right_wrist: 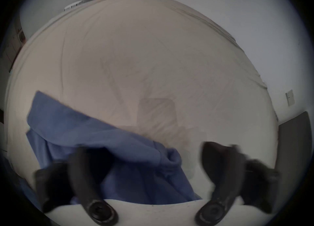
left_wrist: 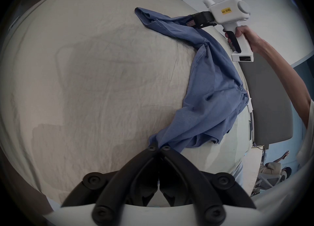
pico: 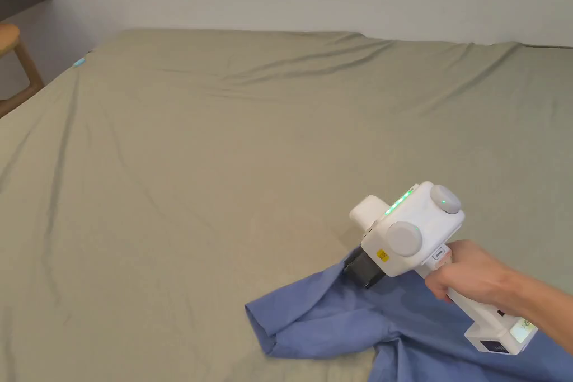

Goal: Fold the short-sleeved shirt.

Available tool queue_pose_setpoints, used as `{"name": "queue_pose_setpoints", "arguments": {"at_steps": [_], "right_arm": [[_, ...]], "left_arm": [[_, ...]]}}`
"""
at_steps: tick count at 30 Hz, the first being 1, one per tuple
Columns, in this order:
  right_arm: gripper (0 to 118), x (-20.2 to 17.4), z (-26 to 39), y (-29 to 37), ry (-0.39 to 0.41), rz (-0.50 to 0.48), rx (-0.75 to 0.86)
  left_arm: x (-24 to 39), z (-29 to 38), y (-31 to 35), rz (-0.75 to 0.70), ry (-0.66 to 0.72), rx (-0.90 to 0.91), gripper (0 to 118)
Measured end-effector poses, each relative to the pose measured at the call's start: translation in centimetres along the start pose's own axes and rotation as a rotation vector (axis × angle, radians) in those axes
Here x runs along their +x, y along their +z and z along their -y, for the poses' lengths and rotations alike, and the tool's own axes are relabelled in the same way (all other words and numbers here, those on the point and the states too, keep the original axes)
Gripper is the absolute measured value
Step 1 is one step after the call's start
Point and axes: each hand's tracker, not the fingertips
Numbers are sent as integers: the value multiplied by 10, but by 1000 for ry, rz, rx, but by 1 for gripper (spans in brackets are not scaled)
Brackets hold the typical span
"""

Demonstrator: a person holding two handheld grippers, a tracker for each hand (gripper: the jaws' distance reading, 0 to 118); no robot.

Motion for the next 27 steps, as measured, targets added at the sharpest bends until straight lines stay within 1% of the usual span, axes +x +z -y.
{"name": "queue_pose_setpoints", "arguments": {"at_steps": [2,3,4,6,7,9,11,13,16,20,22,23,25,26,27], "right_arm": [[13,3,-1,4,-30,-50,9],[2,2,-3,13,-46,-65,12],[2,1,-2,17,-35,-32,9],[2,5,1,26,-29,-51,9],[2,-1,1,40,-36,-45,9],[2,1,7,63,-38,-26,30],[2,7,9,81,-55,-28,51],[2,15,17,113,-67,7,83],[2,33,29,170,-99,88,144],[2,72,62,267,-175,203,202],[2,93,90,318,-220,274,249],[2,105,103,343,-251,318,277],[2,127,138,398,-348,372,336],[2,135,153,421,-381,390,363],[2,134,172,455,-422,429,398]], "left_arm": [[3,-1,1,-4,5,0,0],[5,0,2,-7,7,2,0],[5,0,1,-9,10,3,0],[4,0,1,-11,20,4,0],[4,0,1,-11,23,5,0],[5,1,3,-13,25,6,0],[7,1,7,-27,13,12,0],[10,0,13,-45,11,17,0],[20,-14,35,-34,8,81,0],[40,-47,77,-52,-74,198,0],[51,-66,101,-72,-108,248,0],[59,-78,112,-82,-135,263,0],[73,-99,136,-115,-172,314,0],[79,-109,146,-126,-193,330,0],[87,-121,157,-159,-205,353,0]]}}
